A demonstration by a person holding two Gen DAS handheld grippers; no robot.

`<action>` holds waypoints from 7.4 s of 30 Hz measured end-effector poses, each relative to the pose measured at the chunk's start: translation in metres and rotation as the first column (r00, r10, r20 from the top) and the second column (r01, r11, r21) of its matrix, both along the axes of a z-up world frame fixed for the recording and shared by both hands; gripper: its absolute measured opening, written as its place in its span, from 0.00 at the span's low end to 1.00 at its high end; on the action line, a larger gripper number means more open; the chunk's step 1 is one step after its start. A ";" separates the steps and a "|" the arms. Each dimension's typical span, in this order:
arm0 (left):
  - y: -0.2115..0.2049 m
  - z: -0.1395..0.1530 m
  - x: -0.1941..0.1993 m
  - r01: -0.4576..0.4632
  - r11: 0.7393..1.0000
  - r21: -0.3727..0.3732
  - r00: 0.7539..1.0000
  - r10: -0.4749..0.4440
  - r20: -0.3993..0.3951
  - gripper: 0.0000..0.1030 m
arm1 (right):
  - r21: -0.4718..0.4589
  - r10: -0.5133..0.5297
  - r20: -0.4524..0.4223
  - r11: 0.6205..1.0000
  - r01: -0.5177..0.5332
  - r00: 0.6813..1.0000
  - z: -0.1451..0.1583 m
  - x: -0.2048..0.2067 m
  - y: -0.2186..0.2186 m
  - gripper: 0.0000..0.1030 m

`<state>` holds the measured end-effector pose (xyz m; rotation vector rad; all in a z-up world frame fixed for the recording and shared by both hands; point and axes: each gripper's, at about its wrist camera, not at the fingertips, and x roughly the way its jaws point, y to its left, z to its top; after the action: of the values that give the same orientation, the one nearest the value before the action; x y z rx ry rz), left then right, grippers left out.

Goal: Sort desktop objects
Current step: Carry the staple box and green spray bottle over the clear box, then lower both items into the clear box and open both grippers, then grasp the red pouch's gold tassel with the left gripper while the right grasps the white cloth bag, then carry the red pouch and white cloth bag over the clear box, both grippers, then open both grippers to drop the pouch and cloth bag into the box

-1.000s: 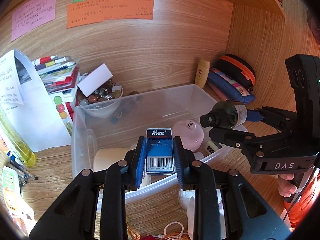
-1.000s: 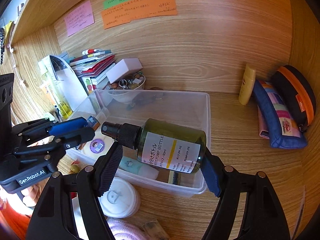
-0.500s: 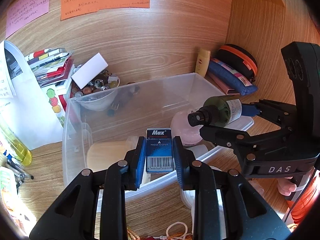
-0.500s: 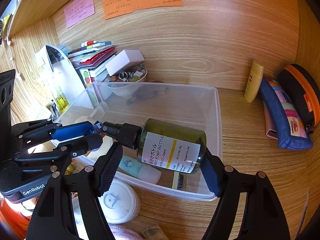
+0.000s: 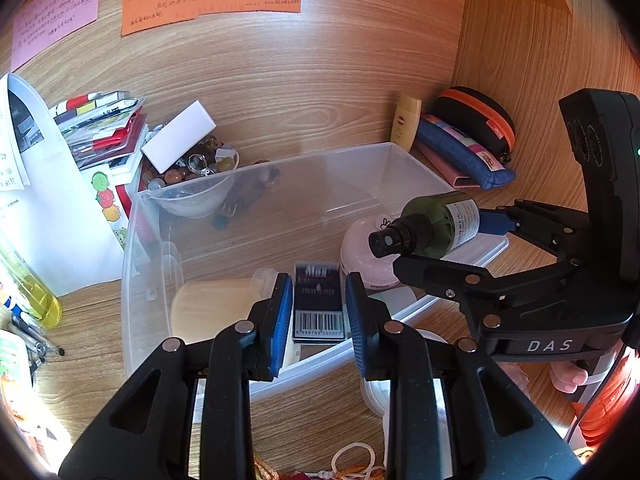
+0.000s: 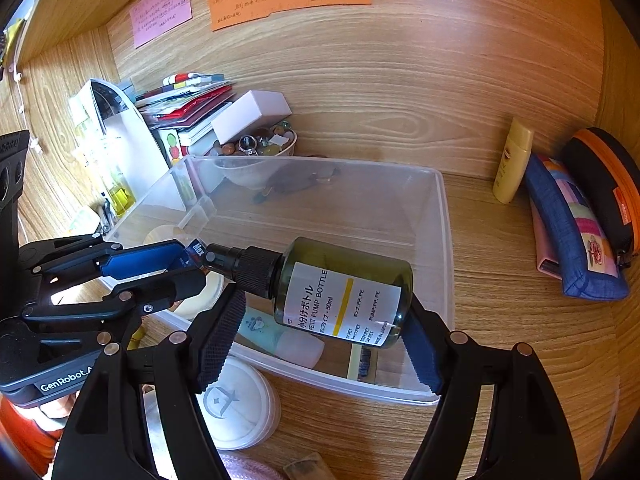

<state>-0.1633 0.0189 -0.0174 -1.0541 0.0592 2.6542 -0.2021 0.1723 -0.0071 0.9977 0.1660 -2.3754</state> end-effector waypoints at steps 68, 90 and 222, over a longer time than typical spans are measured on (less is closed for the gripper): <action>-0.061 -0.014 0.123 -0.179 0.982 -0.067 0.982 0.183 0.054 0.64 | -0.030 0.069 -0.071 0.997 -0.071 0.995 0.029 0.121 0.002 0.79; -0.040 -0.052 0.135 -0.138 0.982 -0.130 0.984 0.151 0.094 0.84 | -0.061 0.147 -0.045 0.987 -0.149 0.988 0.024 0.164 -0.005 0.80; -0.021 0.012 0.007 -0.083 0.994 0.071 0.996 0.084 -0.021 0.16 | -0.115 0.019 0.054 0.993 -0.013 0.998 0.009 -0.008 -0.025 0.34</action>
<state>-0.1565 -0.0020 -0.0058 -1.0239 -0.0738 2.7223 -0.2104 0.1471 0.0023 1.0021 0.0170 -2.3127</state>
